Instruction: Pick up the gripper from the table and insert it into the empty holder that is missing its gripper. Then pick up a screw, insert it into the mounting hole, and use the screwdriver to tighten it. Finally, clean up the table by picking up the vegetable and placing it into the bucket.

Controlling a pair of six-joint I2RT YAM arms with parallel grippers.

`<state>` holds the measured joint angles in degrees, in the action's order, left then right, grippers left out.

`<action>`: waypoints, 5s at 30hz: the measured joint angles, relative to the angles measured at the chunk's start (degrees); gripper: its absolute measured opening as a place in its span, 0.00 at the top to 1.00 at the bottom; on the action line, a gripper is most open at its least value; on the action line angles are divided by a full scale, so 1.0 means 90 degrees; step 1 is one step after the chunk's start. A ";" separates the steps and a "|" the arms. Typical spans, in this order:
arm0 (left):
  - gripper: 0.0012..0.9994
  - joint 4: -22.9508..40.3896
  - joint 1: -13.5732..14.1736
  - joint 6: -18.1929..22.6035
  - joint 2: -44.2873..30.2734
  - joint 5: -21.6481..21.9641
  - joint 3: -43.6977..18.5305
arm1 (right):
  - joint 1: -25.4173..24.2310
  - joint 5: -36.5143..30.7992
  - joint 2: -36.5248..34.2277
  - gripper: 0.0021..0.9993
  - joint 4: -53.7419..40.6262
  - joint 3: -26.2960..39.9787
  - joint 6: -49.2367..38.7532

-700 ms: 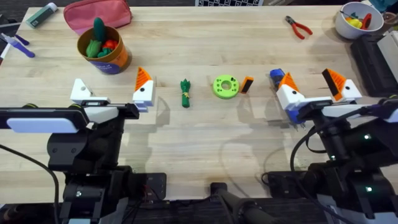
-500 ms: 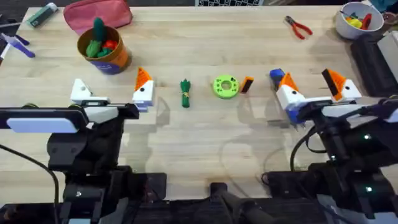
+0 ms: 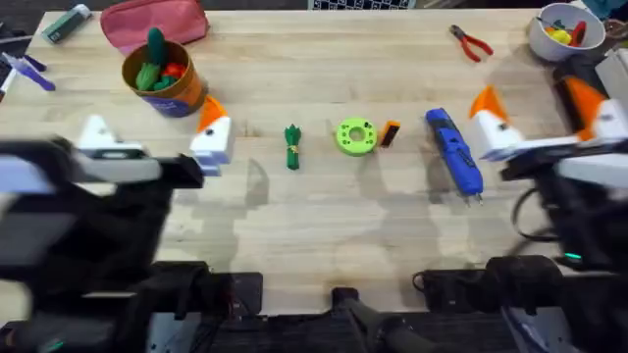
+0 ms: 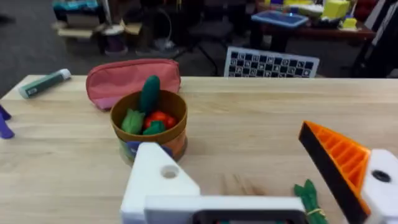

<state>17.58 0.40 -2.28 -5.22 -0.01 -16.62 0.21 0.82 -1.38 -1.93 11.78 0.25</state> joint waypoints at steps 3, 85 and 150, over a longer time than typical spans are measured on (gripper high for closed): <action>0.01 0.1039 0.0000 -0.0143 -0.0862 0.0019 -0.1299 | 0.0000 0.0014 -0.0407 0.01 -0.0946 0.1072 0.0000; 0.98 0.4399 0.2555 -0.2582 -1.1224 -0.0188 -0.6183 | 0.0000 0.0038 -0.4805 0.01 -0.6230 0.5141 0.0095; 0.01 0.3450 0.2540 -0.1241 -0.3121 0.2001 -0.4094 | 0.0000 0.0041 -0.4804 0.01 -0.6358 0.5141 0.0095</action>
<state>48.63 23.26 -13.45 -33.32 18.00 -53.47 0.21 1.19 -44.62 -59.16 58.04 1.10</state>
